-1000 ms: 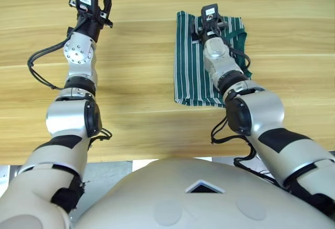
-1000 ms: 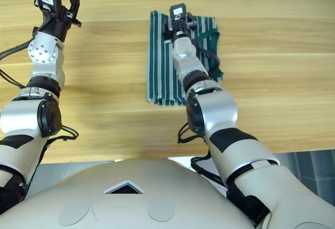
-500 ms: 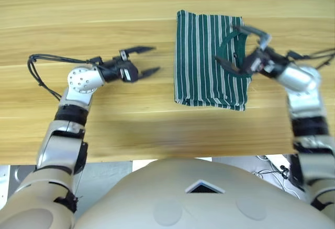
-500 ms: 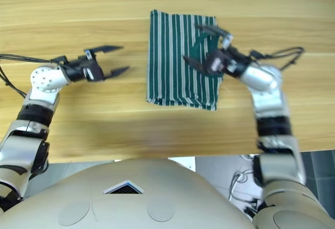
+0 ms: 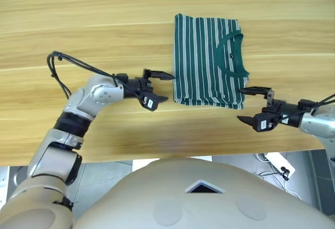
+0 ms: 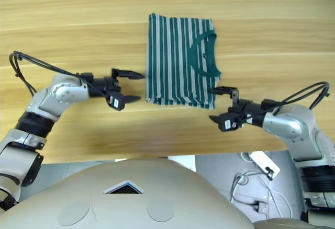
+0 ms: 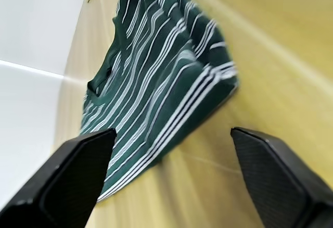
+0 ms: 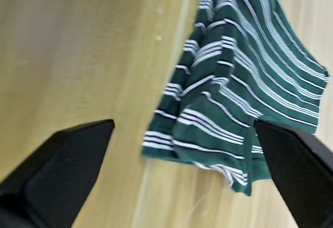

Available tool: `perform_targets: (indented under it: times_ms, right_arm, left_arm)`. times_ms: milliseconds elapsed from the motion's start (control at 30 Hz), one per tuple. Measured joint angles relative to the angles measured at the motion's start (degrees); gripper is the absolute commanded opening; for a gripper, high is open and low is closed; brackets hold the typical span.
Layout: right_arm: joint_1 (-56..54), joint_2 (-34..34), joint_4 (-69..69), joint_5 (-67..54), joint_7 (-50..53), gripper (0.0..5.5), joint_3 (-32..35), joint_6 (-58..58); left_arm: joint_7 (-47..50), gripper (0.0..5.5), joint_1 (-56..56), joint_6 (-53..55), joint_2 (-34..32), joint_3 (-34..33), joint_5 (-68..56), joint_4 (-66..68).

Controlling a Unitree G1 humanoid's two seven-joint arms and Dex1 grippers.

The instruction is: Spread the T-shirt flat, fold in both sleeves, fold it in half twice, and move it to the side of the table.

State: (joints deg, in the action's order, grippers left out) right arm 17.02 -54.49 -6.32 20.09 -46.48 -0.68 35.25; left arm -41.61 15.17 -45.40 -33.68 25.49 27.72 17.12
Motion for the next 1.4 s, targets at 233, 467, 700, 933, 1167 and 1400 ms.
perform_targets:
  times_ms: [233, 467, 700, 933, 1167, 1400]
  right_arm:
    - [-1.80, -0.40, 2.53, 2.43, 4.12, 3.97, -2.29, -0.39]
    - [-2.03, -0.82, 3.70, 3.06, 5.43, 2.64, -3.92, -1.19]
    - [-1.73, -1.16, 3.84, 3.67, 6.08, 1.44, -4.99, -1.73]
    - [-1.64, -1.16, 4.09, 3.81, 6.67, 0.15, -6.04, -2.39]
    - [-1.74, -1.16, 4.28, 3.87, 7.79, 0.12, -6.55, -2.45]
    - [-1.51, -1.22, 4.27, 3.86, 8.35, 0.12, -6.54, -2.45]
  left_arm:
    - [2.71, 4.16, 1.38, -1.98, 0.47, 3.22, 1.13, 1.29]
    - [2.75, 3.36, 1.94, -3.78, 0.56, 5.68, -0.46, 2.28]
    - [2.83, 2.29, 2.21, -4.26, 0.55, 7.09, -0.27, 3.13]
    - [3.56, 1.05, 2.23, -4.54, 0.56, 7.82, 0.96, 3.82]
    - [3.65, 0.25, 2.78, -4.72, 0.49, 7.86, 1.07, 3.77]
    - [2.09, 0.21, 2.14, -4.62, -0.72, 7.86, -1.57, 2.95]
